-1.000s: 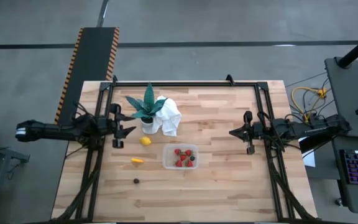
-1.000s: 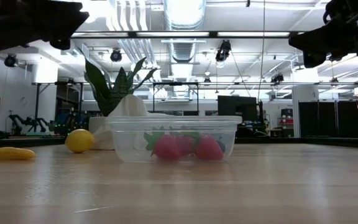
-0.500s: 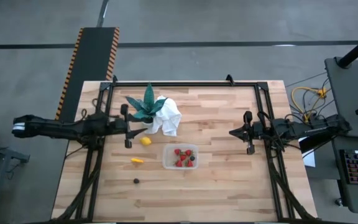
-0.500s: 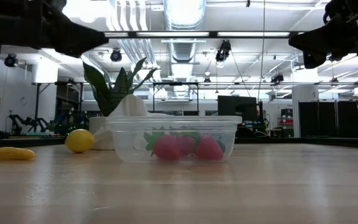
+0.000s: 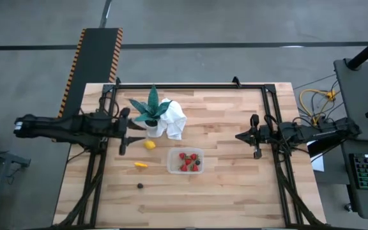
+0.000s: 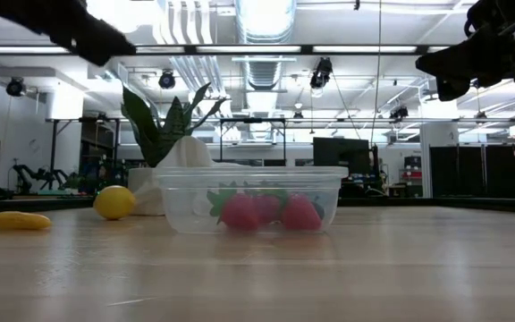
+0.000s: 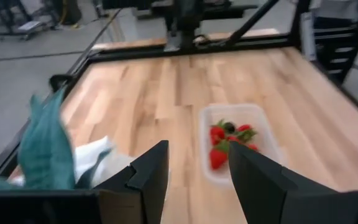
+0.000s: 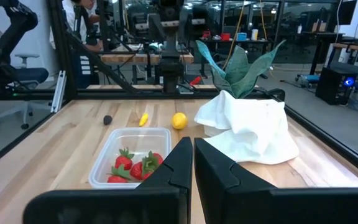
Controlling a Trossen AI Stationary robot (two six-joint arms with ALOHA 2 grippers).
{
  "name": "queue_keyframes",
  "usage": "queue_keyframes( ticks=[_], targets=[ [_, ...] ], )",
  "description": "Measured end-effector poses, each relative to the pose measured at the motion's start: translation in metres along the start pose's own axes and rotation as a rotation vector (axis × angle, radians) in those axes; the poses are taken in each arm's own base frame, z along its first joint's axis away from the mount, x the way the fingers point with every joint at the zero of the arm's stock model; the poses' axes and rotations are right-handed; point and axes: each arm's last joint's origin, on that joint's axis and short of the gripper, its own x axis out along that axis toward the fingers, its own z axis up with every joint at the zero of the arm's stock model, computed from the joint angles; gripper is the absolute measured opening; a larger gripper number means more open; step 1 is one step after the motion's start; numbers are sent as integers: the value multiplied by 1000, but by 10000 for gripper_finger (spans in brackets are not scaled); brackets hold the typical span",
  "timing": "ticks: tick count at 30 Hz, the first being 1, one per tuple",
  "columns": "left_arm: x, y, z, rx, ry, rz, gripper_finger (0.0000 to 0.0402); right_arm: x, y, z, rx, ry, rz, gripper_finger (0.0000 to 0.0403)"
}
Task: Pick and placing Produce into tupperware
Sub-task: Put the corn cob into the bin
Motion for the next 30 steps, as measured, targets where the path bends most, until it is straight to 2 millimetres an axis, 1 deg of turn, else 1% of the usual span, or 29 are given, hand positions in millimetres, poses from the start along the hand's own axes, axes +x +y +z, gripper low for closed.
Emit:
queue_keyframes(
  ticks=[2, 4, 7, 12, 17, 22, 26, 30],
  targets=[
    [-2, -4, 8, 13, 4, -13, 152, 0, 0, 0, 0, 0, 0, 9],
    [-2, -9, 12, 24, 48, 9, 149, 0, 0, 0, 1, 0, 0, 9],
    [-1, -18, 12, 11, 135, 31, 134, 0, 0, 0, 16, 0, 0, 9],
    [5, -36, 7, -87, 211, -37, 104, 0, 0, 0, 18, 1, 0, 9],
    [13, -47, -3, -168, 354, -54, 88, 0, 0, 0, 18, 1, 0, 9],
    [25, -56, -10, -255, 483, -130, 86, 1, 0, -1, 17, 8, 0, 9],
    [33, -62, -24, -350, 661, -135, 86, 1, 0, -1, 17, 8, 0, 9],
    [42, -67, -40, -389, 857, -107, 86, 1, 0, -1, 14, 8, 0, 9]
  ],
)
